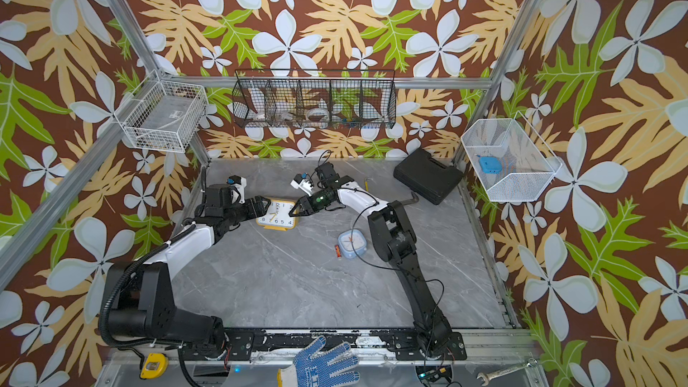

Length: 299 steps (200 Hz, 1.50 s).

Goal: Insert the battery into the alarm
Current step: Adjust the alarm at the center of the board.

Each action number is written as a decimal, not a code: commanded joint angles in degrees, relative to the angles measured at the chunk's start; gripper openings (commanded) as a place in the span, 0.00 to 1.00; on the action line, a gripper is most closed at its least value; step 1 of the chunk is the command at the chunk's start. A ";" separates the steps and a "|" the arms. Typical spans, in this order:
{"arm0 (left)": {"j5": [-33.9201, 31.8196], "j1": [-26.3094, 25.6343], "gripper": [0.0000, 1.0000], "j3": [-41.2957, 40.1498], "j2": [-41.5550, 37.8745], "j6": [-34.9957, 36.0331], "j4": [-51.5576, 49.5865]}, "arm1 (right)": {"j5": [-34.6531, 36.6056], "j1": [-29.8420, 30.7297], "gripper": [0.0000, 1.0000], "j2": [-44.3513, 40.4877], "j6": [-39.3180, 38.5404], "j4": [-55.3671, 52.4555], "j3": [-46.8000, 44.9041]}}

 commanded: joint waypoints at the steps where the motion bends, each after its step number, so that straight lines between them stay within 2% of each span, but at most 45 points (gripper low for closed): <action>1: 1.63 0.17 0.84 -0.51 0.09 -1.52 -0.06 | -1.54 -0.04 0.26 1.46 3.35 -2.39 1.22; 14: 1.95 0.17 0.84 -0.91 0.12 -2.15 0.53 | 0.00 -0.04 0.27 2.22 4.95 -2.62 1.56; 43: 3.61 0.17 0.84 -1.97 0.30 -3.56 2.37 | 4.93 -0.36 0.36 3.93 8.11 -3.75 3.48; 81: 5.10 0.17 0.84 -3.32 0.46 -5.21 4.51 | 10.35 -1.98 0.58 5.03 14.21 -2.88 6.21; 134: 7.06 0.17 0.84 -4.03 0.28 -8.09 6.94 | 19.14 -3.59 0.75 4.92 14.66 -5.31 10.18; 169: 7.71 0.00 0.84 -5.11 -1.55 -9.71 9.02 | 30.64 -4.05 0.80 -1.46 8.16 -6.22 7.77; 187: 7.96 -0.49 0.84 -5.61 -2.31 -11.04 10.91 | 36.27 -3.99 0.81 -8.23 0.31 -4.38 1.87; 208: 7.58 -2.95 0.84 -4.40 -2.40 -10.66 11.10 | 43.38 -3.90 0.82 -18.00 -10.33 -1.38 -9.22; 247: 7.67 -7.40 0.84 -1.38 -0.81 -10.60 11.82 | 55.81 -2.22 0.83 -38.44 -32.51 6.67 -36.75; 266: 7.77 -8.90 0.84 -0.45 0.14 -10.42 12.07 | 57.52 -0.67 0.84 -48.47 -41.25 12.07 -50.17; 285: 7.70 -9.83 0.84 -0.06 0.84 -10.69 12.79 | 56.29 1.36 0.84 -55.95 -46.81 14.28 -58.75; 299: 7.78 -10.38 0.84 0.07 1.42 -10.87 13.29 | 58.76 4.00 0.84 -59.96 -51.86 16.99 -64.94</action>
